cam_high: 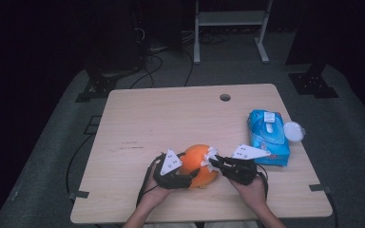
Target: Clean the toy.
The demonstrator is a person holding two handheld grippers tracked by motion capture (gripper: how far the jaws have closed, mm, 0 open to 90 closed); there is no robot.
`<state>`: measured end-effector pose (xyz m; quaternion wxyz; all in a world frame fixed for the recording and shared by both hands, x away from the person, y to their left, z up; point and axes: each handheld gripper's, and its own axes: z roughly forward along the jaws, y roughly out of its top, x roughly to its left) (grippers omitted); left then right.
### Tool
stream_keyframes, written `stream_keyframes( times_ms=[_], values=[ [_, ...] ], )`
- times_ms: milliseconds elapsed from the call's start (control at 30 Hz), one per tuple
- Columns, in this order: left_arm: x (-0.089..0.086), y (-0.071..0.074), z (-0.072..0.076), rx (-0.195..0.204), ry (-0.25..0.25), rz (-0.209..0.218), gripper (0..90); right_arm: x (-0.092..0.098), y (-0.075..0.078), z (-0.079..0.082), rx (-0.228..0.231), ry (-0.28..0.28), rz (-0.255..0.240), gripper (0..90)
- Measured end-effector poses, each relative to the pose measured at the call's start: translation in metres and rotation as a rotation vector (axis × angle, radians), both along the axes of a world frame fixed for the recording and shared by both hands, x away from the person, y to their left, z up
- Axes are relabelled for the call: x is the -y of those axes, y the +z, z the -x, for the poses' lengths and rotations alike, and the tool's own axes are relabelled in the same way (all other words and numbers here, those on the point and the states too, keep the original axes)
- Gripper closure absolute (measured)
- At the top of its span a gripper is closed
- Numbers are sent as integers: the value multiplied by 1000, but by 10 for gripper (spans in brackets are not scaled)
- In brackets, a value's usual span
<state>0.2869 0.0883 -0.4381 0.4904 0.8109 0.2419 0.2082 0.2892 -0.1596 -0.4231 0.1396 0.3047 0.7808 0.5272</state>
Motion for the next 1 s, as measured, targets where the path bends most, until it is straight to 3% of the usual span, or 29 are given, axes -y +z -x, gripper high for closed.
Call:
stream_keyframes(
  times_ms=[100,167,233,333,433,500,633,767,867,1000],
  values=[
    [5,1,6,54,-43,-35,319,-8,6,4,40,32,15,787],
    [8,2,10,79,-64,-42,320,-7,8,2,45,15,18,787],
    [7,3,9,74,-62,-36,295,2,6,-4,25,-21,17,788],
    [4,7,4,27,-18,5,206,10,-2,-8,-2,-46,19,788],
    [1,6,-2,-69,36,31,132,12,-4,-6,-8,-57,22,790],
    [1,4,-3,-97,11,32,176,9,-1,-3,10,-54,38,789],
    [6,3,3,-31,-29,-20,288,-8,8,11,57,14,43,789],
    [11,3,10,32,-65,-68,318,-25,14,20,99,70,57,788],
    [9,2,10,33,-68,-62,324,-24,15,19,109,51,67,789],
    [8,2,9,25,-70,-44,324,-6,12,7,83,-33,51,788]
  ],
)
